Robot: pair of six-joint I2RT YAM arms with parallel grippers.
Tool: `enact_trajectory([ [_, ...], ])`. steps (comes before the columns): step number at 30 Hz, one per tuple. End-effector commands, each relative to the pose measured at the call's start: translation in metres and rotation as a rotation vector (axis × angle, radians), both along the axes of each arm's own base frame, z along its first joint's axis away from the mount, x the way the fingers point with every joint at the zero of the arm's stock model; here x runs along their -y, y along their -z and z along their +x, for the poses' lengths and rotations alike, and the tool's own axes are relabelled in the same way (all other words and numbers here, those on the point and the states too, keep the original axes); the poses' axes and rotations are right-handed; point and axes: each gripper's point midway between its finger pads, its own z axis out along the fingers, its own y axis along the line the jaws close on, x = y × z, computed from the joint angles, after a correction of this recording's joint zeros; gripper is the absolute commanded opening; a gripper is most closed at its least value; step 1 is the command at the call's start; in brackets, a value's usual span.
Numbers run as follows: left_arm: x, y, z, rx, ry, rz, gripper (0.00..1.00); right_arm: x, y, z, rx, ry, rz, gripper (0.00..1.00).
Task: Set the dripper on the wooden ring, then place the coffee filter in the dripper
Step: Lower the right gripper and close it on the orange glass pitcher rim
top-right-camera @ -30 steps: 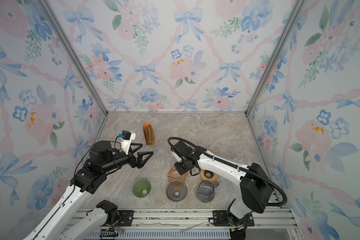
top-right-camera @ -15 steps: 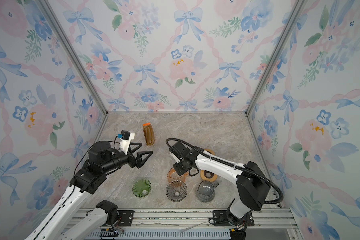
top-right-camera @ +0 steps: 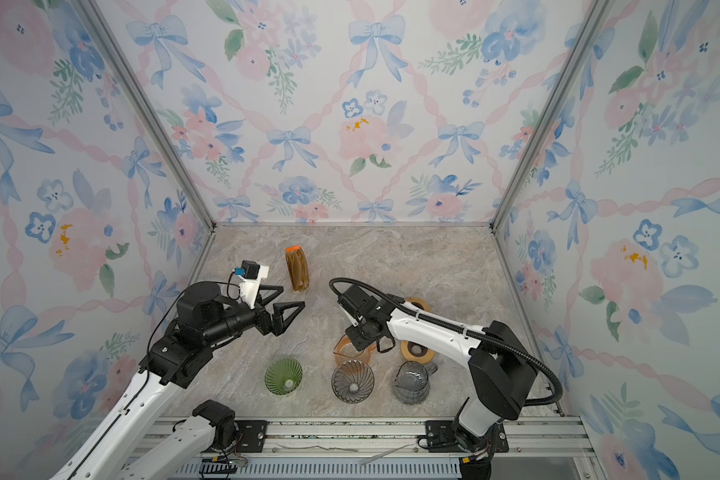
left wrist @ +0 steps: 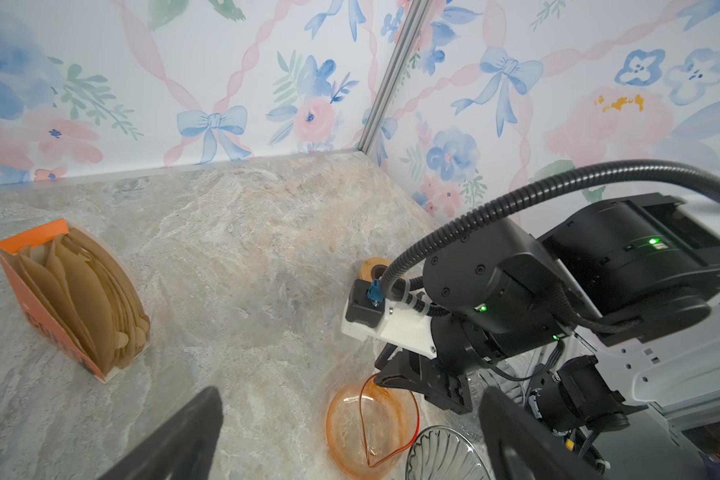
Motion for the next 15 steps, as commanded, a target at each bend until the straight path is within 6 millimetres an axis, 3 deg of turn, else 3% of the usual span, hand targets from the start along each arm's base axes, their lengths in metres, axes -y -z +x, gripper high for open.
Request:
enact_trajectory([
  [1, 0.0, -0.003, 0.0, 0.021, 0.009, -0.014, 0.98, -0.005, -0.007, 0.009, 0.048, 0.02, -0.005, 0.2],
  [8, 0.001, -0.002, 0.0, 0.018, 0.011, -0.015, 0.98, -0.003, -0.005, 0.016, 0.073, 0.053, -0.018, 0.17],
  [15, 0.0, -0.002, 0.001, 0.016, 0.009, -0.015, 0.98, 0.012, -0.003, 0.03, 0.098, 0.136, -0.029, 0.13],
])
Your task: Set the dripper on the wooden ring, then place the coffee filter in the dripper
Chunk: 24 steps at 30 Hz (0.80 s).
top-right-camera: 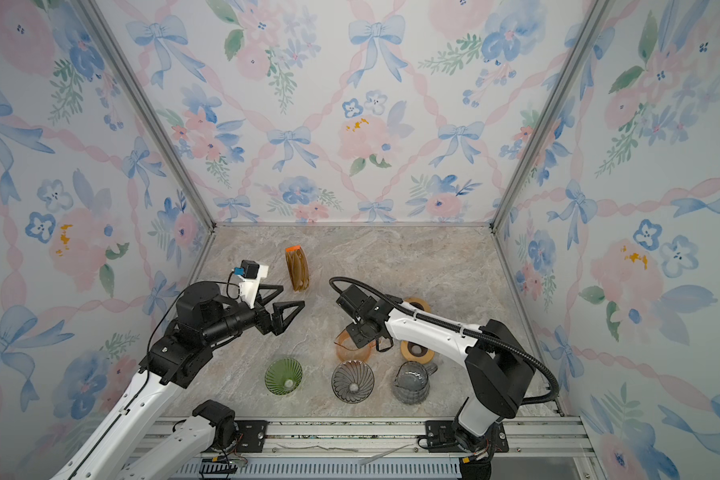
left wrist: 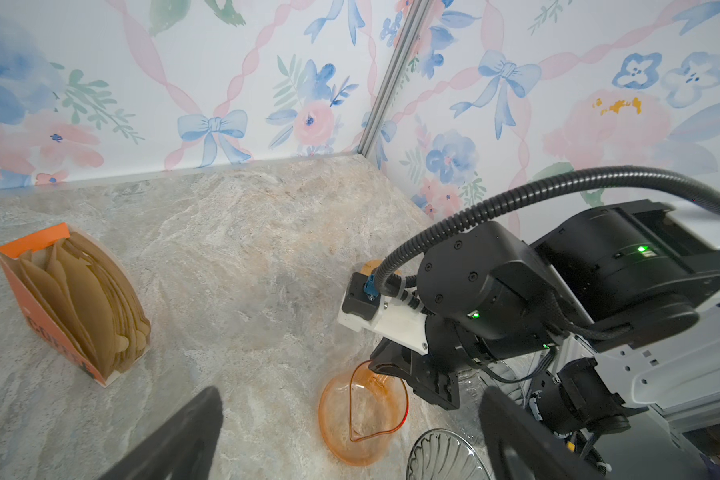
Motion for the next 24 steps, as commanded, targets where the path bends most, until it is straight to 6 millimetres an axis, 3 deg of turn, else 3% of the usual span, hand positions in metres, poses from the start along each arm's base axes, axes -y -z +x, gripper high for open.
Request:
enact_trajectory([
  [1, 0.001, -0.001, 0.0, 0.011, 0.009, -0.012, 0.98, 0.007, -0.004, 0.015, 0.035, 0.073, 0.002, 0.13],
  [7, 0.0, 0.0, 0.001, 0.006, 0.008, -0.012, 0.98, 0.014, -0.007, 0.026, 0.054, 0.126, 0.022, 0.11],
  [14, -0.001, 0.001, 0.002, 0.002, 0.003, -0.012, 0.98, 0.005, -0.014, 0.038, 0.076, 0.143, 0.044, 0.09],
  [16, -0.001, 0.001, 0.002, 0.003, 0.003, -0.013, 0.98, 0.006, -0.006, 0.041, 0.071, 0.153, 0.02, 0.09],
  [24, -0.001, 0.001, 0.002, 0.001, 0.003, -0.013, 0.98, 0.034, -0.003, 0.046, 0.087, 0.235, -0.035, 0.09],
])
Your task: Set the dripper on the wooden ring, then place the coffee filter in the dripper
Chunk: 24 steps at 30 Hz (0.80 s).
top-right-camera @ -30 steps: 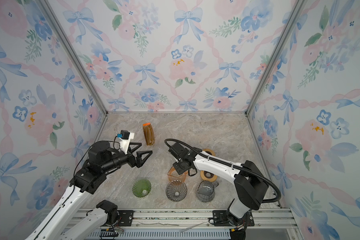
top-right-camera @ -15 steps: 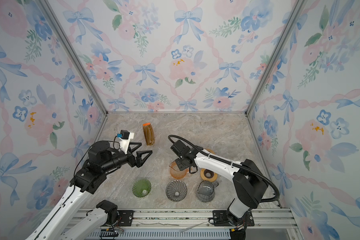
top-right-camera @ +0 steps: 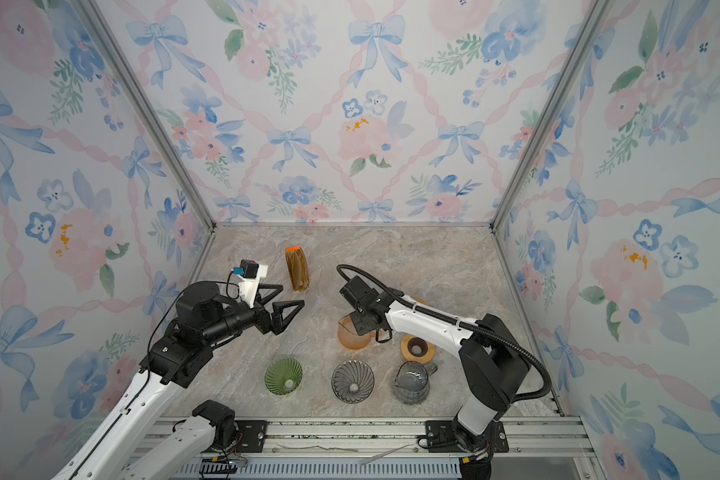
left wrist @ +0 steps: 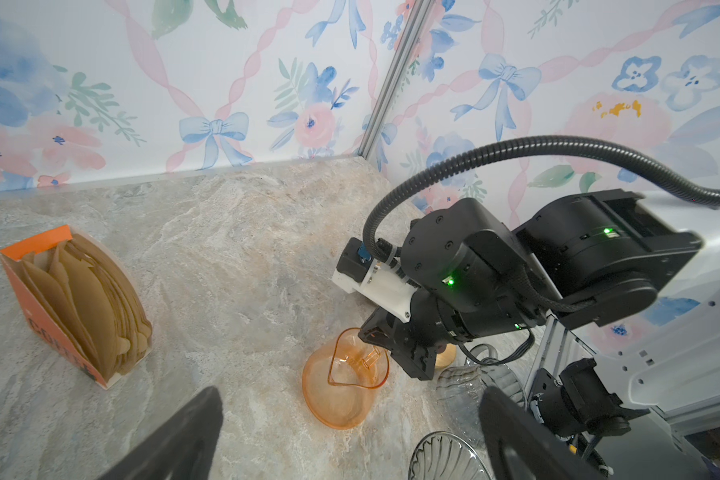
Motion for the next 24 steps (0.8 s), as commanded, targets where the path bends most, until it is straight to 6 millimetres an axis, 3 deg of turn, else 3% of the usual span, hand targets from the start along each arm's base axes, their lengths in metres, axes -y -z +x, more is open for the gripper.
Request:
enact_trajectory([
  [1, 0.001, 0.002, 0.0, -0.004, 0.006, -0.008, 0.98, 0.022, -0.003, 0.007, 0.019, 0.079, -0.033, 0.08],
  [11, 0.0, 0.003, 0.002, -0.009, 0.0, -0.009, 0.98, 0.068, -0.006, 0.013, 0.021, 0.199, -0.079, 0.09],
  [24, 0.0, 0.007, 0.005, -0.026, -0.006, -0.005, 0.98, 0.086, -0.005, 0.006, 0.01, 0.251, -0.075, 0.11],
])
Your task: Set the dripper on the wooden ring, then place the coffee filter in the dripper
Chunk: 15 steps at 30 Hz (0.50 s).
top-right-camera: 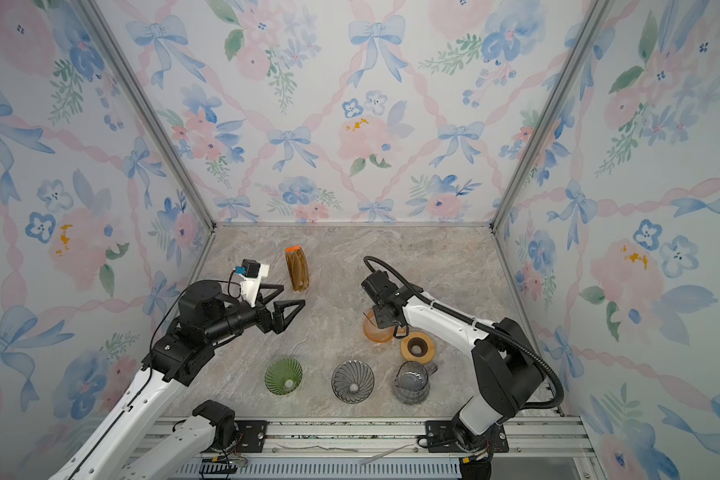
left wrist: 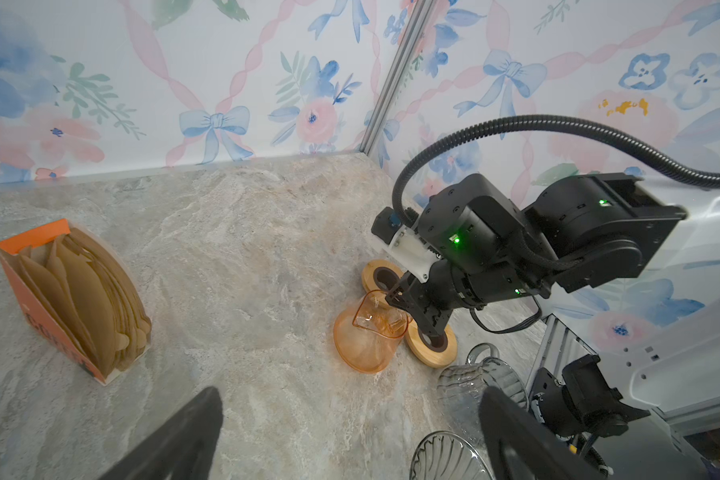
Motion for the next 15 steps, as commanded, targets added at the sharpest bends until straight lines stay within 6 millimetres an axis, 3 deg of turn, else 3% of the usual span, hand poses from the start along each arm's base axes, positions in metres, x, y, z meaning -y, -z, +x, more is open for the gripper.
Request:
enact_trajectory([
  [1, -0.001, 0.004, 0.002, -0.013, -0.004, -0.007, 0.98, 0.013, -0.006, -0.006, 0.004, 0.043, 0.0, 0.11],
  [15, -0.001, 0.004, 0.002, -0.017, -0.003, -0.008, 0.98, 0.002, -0.005, -0.004, -0.019, 0.032, 0.076, 0.17],
])
